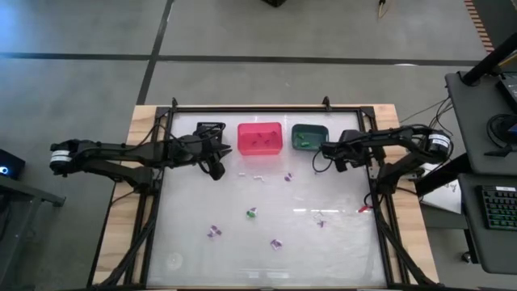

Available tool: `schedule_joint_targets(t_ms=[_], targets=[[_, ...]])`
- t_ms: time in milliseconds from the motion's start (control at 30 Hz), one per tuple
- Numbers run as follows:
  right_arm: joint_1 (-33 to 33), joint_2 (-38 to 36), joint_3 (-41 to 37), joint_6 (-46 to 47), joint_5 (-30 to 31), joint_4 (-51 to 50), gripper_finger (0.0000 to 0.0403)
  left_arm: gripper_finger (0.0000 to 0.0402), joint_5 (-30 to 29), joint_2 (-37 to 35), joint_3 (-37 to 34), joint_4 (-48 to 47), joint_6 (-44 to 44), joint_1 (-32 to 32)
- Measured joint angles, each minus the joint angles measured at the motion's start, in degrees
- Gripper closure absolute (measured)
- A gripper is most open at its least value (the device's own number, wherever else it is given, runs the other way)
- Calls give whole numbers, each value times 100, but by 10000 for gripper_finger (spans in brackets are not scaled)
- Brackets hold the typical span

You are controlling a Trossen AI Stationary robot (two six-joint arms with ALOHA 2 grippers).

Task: Sort Halloween decoration
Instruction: Put the white bone toy into the black bin

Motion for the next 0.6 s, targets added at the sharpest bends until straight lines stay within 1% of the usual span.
schedule_joint_targets(t_ms=[200, 400, 600], targets=[[-22, 150, -237, 141, 79, 62, 394, 358, 0, 0, 0, -5, -1, 0], [-18, 156, -465, 149, 89, 540, 394, 358, -1, 0, 0, -7, -1, 0], [-18, 151, -488, 33, 12, 803, 394, 358, 0, 0, 0, -5, -1, 0]])
